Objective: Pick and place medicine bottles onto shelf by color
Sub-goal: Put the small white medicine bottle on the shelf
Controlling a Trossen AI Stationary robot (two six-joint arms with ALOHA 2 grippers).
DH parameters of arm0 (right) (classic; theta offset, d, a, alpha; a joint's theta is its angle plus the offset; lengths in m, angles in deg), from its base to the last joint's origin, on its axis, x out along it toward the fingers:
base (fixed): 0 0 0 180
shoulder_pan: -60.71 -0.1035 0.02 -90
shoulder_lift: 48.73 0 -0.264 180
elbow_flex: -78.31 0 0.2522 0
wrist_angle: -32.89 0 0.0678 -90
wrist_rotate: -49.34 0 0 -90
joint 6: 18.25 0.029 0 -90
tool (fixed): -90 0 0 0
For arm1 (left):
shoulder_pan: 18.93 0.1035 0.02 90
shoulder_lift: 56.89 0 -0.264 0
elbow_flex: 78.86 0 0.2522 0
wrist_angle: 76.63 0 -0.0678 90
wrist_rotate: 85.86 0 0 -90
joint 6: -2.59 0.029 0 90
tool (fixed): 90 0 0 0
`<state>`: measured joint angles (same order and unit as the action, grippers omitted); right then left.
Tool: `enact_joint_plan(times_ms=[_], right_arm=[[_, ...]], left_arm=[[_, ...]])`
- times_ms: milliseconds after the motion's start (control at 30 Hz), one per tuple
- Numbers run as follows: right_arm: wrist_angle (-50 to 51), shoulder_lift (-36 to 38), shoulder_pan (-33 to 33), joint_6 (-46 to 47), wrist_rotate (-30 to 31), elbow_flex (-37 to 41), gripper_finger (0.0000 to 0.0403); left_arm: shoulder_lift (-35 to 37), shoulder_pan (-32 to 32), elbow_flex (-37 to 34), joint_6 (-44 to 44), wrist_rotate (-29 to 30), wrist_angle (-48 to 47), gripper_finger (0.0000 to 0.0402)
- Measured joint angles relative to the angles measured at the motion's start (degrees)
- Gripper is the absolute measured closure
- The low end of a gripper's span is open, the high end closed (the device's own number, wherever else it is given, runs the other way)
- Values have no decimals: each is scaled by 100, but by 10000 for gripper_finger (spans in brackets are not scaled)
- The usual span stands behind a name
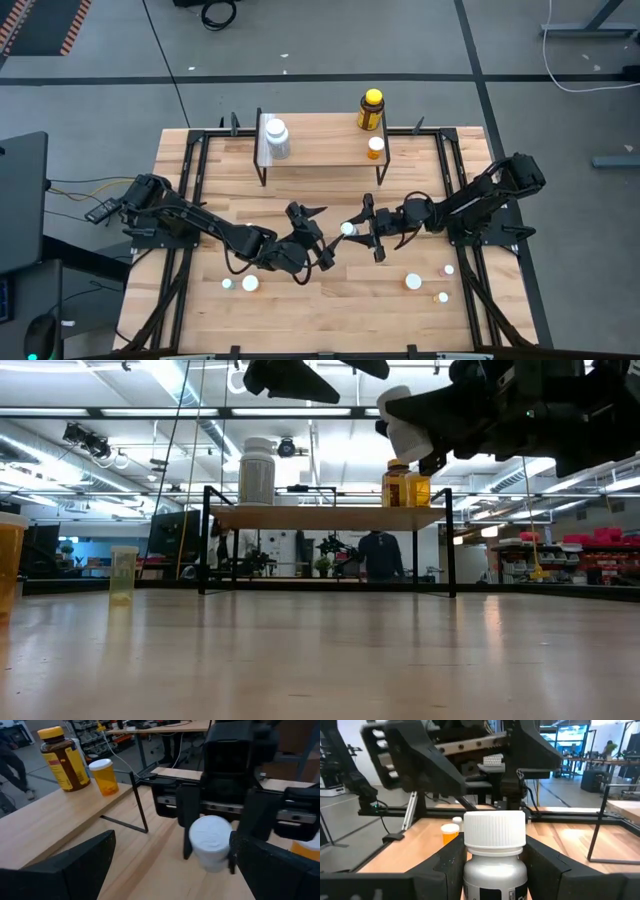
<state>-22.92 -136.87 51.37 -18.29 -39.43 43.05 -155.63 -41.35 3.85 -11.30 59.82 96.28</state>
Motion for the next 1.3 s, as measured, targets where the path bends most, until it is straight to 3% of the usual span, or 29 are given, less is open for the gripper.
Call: enact_joint_plan(times_ms=[533, 800, 1067, 1300], right_arm=[[-154, 0, 4, -11, -27, 0, 228], [-150, 0, 0, 50, -535, -8, 228], [33, 2, -69, 140, -541, -233, 228], [154, 2, -73, 94, -436, -264, 229]], left_arm=[[7, -70, 0, 131, 135, -399, 2], [9, -70, 0, 41, 425, -432, 2], [9, 94, 0, -160, -171, -331, 2], [9, 101, 0, -138, -212, -225, 2]])
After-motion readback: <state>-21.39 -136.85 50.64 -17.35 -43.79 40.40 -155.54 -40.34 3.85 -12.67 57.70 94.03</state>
